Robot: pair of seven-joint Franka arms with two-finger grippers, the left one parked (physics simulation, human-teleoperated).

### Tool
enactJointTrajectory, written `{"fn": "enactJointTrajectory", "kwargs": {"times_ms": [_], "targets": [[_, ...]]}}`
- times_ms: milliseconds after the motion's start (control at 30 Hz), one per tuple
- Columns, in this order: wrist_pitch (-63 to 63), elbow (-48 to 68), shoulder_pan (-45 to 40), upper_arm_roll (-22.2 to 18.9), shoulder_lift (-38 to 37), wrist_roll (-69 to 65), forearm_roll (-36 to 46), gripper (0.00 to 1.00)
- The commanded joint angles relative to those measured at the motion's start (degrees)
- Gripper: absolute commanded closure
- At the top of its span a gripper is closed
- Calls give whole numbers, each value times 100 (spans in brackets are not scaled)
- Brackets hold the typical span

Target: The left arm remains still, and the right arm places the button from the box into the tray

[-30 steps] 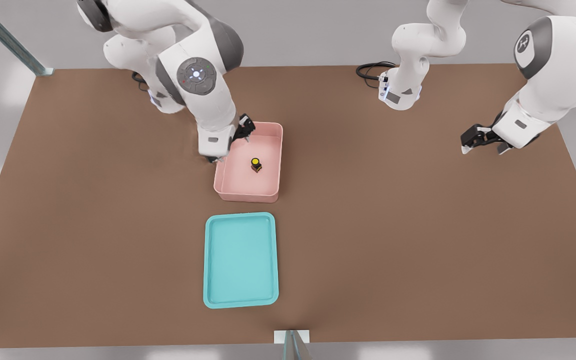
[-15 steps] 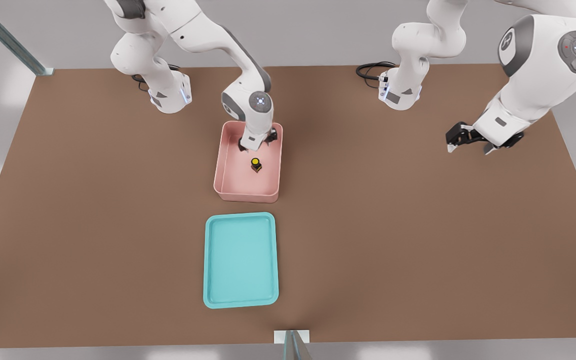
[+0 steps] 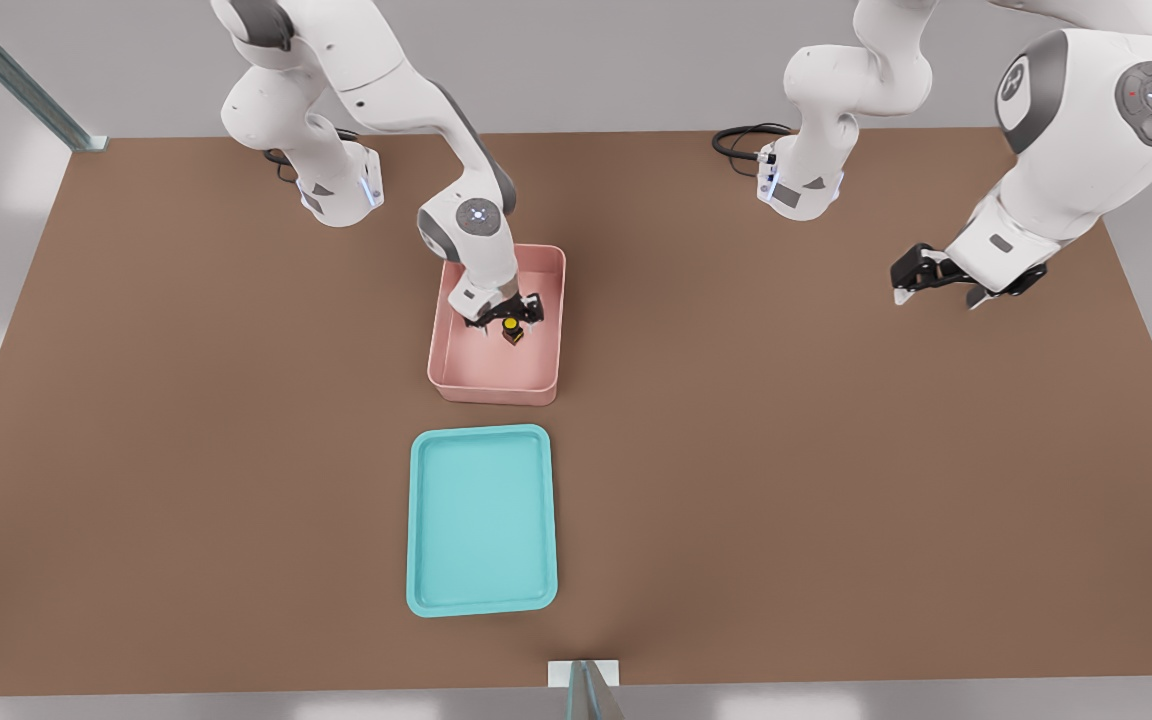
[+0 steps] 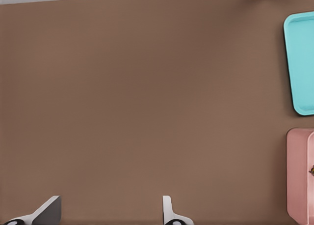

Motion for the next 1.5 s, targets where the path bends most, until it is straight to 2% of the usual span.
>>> {"fn": "enactJointTrajectory", "kwargs": {"times_ms": [0, 300, 333, 367, 433, 500, 567, 700, 833, 967, 1033, 1067, 1133, 1200, 1333, 1367, 1467], "targets": [[310, -67, 23, 17, 9, 597, 4, 0], [389, -155, 50, 114, 203, 571, -13, 2], [416, -155, 50, 123, 220, 536, -13, 10], [424, -155, 50, 123, 220, 527, -13, 25], [416, -146, 41, 123, 220, 483, -13, 45], [380, -76, -3, 123, 220, 483, -13, 52], [310, 39, -38, 123, 203, 500, -5, 52], [-1237, 909, -179, 96, 45, 123, 57, 52], [-2529, 2113, -680, -35, 159, -941, 277, 53], [-3329, 3457, -1400, -114, 668, -2162, 523, 53], [-3346, 4222, -1927, -114, 1310, -3085, 725, 53], [-3495, 4565, -2060, -272, 1556, -3691, 1015, 53], [-3513, 5259, -2393, -361, 2171, -4140, 1164, 53], [-3496, 6226, -2578, -352, 2971, -4140, 1524, 53], [-3434, 6921, -2684, -273, 3490, -3815, 1885, 52], [-3504, 6938, -2771, -246, 3472, -3885, 1902, 0], [-3583, 6938, -2833, -237, 3455, -4026, 1903, 0]]}}
